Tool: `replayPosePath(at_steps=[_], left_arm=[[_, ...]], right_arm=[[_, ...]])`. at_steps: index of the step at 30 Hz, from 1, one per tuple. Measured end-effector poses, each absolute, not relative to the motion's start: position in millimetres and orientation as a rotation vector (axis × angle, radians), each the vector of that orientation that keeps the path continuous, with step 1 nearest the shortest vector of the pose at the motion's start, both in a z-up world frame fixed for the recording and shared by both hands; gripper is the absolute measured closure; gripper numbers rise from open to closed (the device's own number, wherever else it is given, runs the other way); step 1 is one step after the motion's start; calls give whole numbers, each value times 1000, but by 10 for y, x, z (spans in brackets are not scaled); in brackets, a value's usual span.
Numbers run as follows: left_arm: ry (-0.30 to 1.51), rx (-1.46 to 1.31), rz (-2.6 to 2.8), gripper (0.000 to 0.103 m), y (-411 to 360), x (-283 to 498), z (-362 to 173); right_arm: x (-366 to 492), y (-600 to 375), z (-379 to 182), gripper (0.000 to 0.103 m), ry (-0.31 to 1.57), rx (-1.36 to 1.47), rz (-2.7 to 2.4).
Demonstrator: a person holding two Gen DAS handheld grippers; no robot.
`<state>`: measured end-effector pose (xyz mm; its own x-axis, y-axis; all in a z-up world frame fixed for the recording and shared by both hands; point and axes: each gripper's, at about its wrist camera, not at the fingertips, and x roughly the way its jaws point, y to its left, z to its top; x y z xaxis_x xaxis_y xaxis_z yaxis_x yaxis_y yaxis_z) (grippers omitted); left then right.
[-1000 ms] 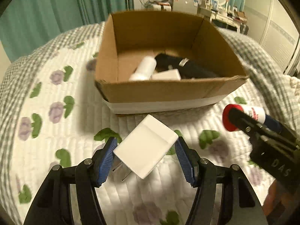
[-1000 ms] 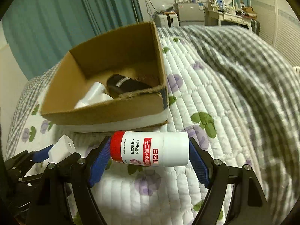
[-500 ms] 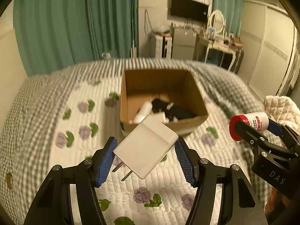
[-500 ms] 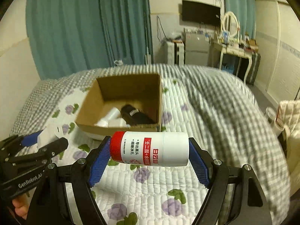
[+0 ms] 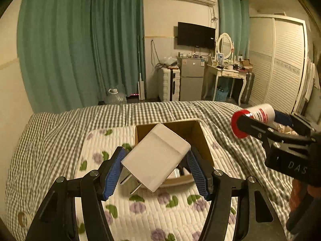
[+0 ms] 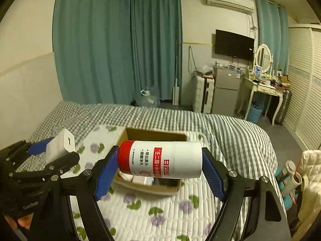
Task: Organize rigid objects
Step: 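Carry the bottle and plug charger over the box and release both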
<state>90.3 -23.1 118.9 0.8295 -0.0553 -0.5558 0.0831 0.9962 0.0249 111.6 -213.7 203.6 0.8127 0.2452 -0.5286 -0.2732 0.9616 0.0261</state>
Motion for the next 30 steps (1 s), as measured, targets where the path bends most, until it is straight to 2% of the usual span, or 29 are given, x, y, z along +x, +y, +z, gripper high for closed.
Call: replayPosePath(at_steps=[7,13,20,30], left_arm=[[579,100,-75,38,-215,1448,1193],[624,94,-48,38,-225,1990,930],[700,80,-40,38,-242,2515,404],[818,94,-39,38,-357,2884,-317]], right_arm=[[1609,-2010,2108,24,549,-97,319],[2106,-1875,1946,24,563,-126,324],[2637,-1783,1439,25,620,-123,306],[3223,-1895,556,25,771,-76,270]])
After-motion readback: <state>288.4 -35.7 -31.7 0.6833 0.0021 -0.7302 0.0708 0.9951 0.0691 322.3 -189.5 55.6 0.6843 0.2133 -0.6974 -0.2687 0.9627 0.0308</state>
